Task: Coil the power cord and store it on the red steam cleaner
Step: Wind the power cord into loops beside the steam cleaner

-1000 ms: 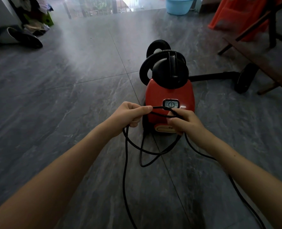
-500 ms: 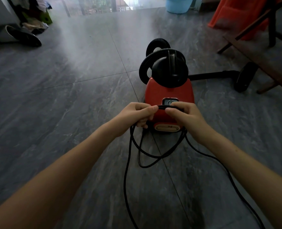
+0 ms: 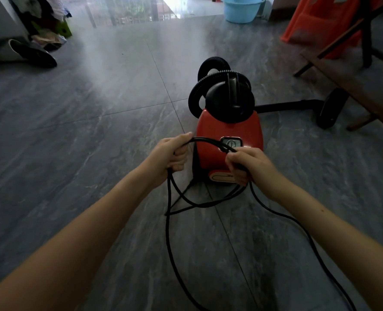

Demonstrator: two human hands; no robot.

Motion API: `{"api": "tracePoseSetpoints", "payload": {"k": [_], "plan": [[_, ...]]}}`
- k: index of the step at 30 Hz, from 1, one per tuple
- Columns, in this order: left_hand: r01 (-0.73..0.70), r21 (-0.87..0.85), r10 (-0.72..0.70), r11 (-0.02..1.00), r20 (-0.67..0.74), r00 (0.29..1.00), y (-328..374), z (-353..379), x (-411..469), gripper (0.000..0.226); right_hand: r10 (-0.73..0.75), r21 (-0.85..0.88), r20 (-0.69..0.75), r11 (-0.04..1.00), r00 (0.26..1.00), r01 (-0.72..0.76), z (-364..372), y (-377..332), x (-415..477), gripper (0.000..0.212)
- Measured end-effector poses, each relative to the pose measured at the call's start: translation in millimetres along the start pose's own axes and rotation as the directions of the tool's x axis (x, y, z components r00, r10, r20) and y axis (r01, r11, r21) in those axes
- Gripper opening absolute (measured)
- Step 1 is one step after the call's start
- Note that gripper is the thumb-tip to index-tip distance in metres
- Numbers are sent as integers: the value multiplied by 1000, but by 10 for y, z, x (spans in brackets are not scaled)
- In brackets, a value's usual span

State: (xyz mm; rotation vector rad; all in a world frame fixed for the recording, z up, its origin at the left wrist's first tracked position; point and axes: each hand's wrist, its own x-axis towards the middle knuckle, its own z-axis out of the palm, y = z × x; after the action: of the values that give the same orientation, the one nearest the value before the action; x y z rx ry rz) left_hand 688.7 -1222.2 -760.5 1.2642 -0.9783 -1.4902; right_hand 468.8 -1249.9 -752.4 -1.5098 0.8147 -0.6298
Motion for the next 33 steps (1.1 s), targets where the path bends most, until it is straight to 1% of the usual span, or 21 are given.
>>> {"api": "tracePoseSetpoints", "payload": {"k": [3,5,7,9,11,13,16,18,20,21,23,26,28,29,31,33], "plan": [[4,104,-1,995,-24,1000,-19,7,-18,48,18,-90,83,996,996,-11,-9,-32,9,25],[-14,209,10,978,20,1000,9,64,-43,38,47,-144,102,989,994,-32,24,-51,32,20],[-50,329,20,943,94,995,38,153,-69,38,100,-132,135,988,986,-83,90,-61,72,14],[-78,390,23,917,143,989,49,245,-87,40,154,-83,157,986,975,-143,162,-55,108,13],[-75,344,24,936,152,988,42,271,-78,47,183,-15,129,983,975,-182,211,-40,115,23],[-64,281,26,958,136,990,25,233,-66,52,164,59,70,984,984,-168,220,-12,88,32],[-79,232,49,970,132,990,-53,147,-86,55,128,264,-42,958,991,-113,153,28,57,30],[-93,196,65,976,147,987,-111,120,-113,55,102,375,-83,925,991,-64,80,49,73,31],[-77,157,55,985,137,989,-117,113,-121,53,93,430,-82,902,992,-49,26,59,80,33],[-67,141,49,988,128,991,-99,109,-113,52,89,428,-67,902,994,-52,10,63,73,31],[-55,159,39,986,100,994,-45,99,-96,52,81,345,-28,936,996,-66,-18,77,53,25],[-38,286,12,957,91,996,12,93,-86,54,42,62,32,997,999,-44,-92,45,13,21],[-18,385,-29,923,118,993,34,117,-83,55,35,-104,61,994,998,-28,-115,-24,3,18],[-11,436,-53,900,134,990,44,143,-77,53,47,-160,79,987,996,-34,-105,-55,6,16],[-4,526,-99,850,169,981,67,205,-72,48,102,-219,147,973,984,-68,-41,-98,26,13],[-8,587,-133,810,196,972,85,252,-72,43,176,-234,209,964,962,-126,48,-97,67,20]]}}
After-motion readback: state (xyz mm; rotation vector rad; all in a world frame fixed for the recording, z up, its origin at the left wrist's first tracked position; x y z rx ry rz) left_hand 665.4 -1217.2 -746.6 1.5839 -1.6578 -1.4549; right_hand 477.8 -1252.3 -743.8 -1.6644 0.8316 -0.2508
